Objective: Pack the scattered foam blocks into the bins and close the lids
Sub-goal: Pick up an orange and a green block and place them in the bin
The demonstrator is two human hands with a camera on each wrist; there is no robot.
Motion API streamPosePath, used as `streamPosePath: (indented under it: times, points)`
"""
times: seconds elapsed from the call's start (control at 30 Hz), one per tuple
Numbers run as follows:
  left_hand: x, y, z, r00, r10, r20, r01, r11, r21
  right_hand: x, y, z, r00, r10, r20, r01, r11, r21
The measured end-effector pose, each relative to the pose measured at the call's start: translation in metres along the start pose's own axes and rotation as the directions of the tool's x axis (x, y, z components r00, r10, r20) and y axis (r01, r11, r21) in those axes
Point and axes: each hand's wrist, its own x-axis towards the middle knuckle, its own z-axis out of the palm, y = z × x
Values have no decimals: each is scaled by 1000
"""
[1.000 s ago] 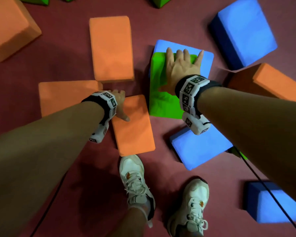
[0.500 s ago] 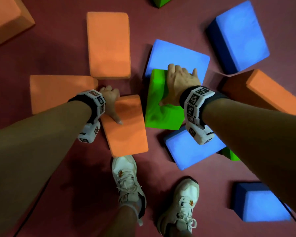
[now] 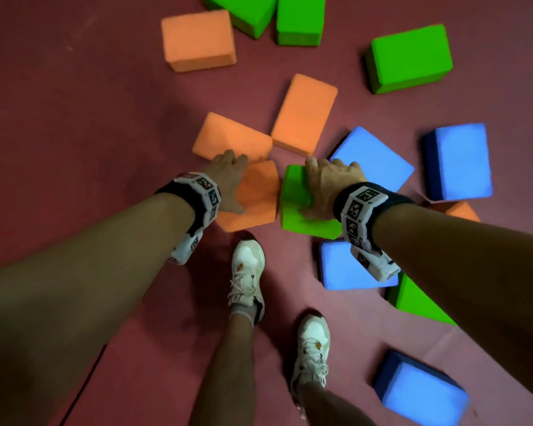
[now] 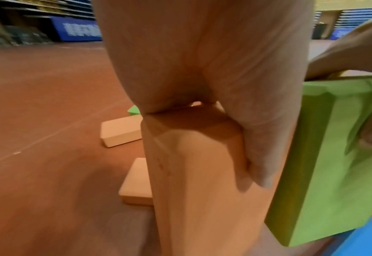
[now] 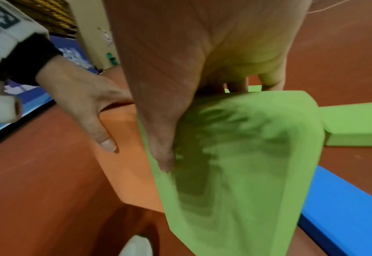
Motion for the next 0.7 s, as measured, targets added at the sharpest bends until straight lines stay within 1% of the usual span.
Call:
streamPosePath:
  times: [0.1, 0.2, 0.27, 0.33, 0.4, 0.47, 0.57, 0.63, 0.7]
  points:
    - [-80, -20, -6, 992, -67, -110, 62, 997, -49, -36, -50, -33, 991, -128, -38, 125, 989, -82]
    - [-147, -43, 4, 979, -123, -165, 106, 989, -107, -63, -101, -39, 976, -215, -39, 206, 964, -166]
    - [-193, -59, 17, 975, -165, -151, 144, 979, -142, -79, -141, -36, 958, -282, -47, 263, 936, -233]
    - [-231, -70, 32, 975, -203, -87, 190, 972, -139, -93, -177, -28, 938, -343, -57, 311, 901, -303]
    - [-282, -91, 68, 958, -285, -38, 275, 947, -165, -113, -233, -9, 906, -423, -26, 387, 851, -355]
    - [-330, -107, 112, 938, -346, -25, 335, 921, -197, -133, -284, 14, 883, -469, 6, 436, 817, -377]
    - [-409, -126, 197, 910, -412, -35, 380, 867, -322, -171, -368, 59, 848, -524, 79, 504, 752, -424]
    - [-464, -135, 251, 891, -454, -5, 427, 843, -328, -201, -423, 90, 821, -557, 121, 544, 702, -460]
    - [-522, -148, 315, 876, -482, 29, 461, 816, -350, -238, -485, 127, 797, -581, 163, 577, 652, -492]
